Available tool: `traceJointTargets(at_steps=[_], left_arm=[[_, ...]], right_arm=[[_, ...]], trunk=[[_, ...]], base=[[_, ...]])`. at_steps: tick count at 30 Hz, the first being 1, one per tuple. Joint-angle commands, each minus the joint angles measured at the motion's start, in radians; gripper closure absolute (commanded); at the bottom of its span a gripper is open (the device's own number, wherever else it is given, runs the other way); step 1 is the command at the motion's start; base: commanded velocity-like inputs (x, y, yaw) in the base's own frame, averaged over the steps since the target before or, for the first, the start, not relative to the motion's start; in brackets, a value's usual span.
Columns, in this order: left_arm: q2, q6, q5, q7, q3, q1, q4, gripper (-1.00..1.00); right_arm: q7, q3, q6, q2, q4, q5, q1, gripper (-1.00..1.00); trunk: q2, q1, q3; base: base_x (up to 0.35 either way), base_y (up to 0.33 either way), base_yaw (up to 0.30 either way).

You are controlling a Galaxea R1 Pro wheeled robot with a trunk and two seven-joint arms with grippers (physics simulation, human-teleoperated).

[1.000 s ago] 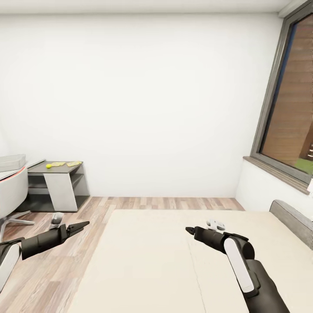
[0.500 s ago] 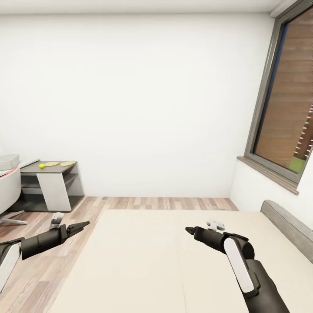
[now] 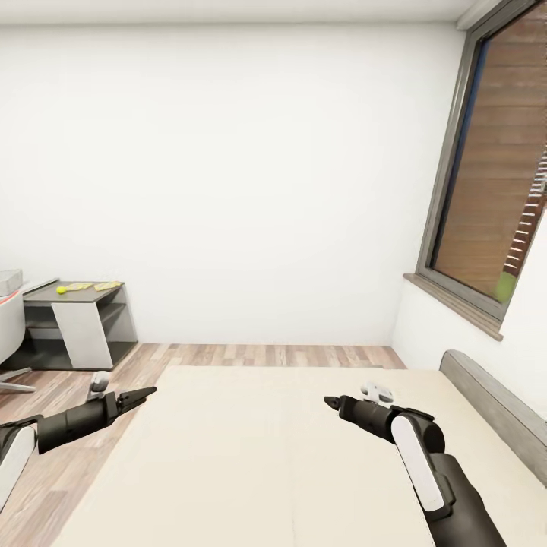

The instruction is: Put all the toys in the child's room - the three board games (two on the bed and one on the table), the two jigsaw puzzles on the table, and the tennis ball on the table - inside the toy box on the table in the child's room.

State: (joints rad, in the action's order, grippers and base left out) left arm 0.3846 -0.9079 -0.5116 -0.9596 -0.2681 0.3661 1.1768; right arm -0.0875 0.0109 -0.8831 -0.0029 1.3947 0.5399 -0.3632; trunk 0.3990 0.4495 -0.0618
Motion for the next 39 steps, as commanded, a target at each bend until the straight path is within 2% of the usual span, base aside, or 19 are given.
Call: traceJointTargets(at_steps=[1, 10, 39], left_arm=[[0.0, -0.005, -0.001, -0.002, -0.001, 0.0, 0.0, -1.0], [0.0, -0.005, -0.001, -0.002, -0.002, 0.0, 0.0, -1.0], [0.0, -0.005, -0.001, -0.002, -0.002, 0.001, 0.001, -1.0]], right_arm=[[-0.009, 0.0, -0.003, 0.0, 0.001, 0.01, 0.0, -1.0], [-0.013, 0.003, -0.008, 0.002, -0.002, 0.013, -0.001, -1.0], [-0.014, 0.003, -0.011, 0.004, -0.005, 0.014, -0.002, -1.0]], trunk=[[0.001, 0.0, 0.001], [0.001, 0.0, 0.007], [0.001, 0.0, 0.054]], base=[[0.0, -0.297, 0.0], [0.0, -0.151, 0.0], [0.0, -0.005, 0.0]])
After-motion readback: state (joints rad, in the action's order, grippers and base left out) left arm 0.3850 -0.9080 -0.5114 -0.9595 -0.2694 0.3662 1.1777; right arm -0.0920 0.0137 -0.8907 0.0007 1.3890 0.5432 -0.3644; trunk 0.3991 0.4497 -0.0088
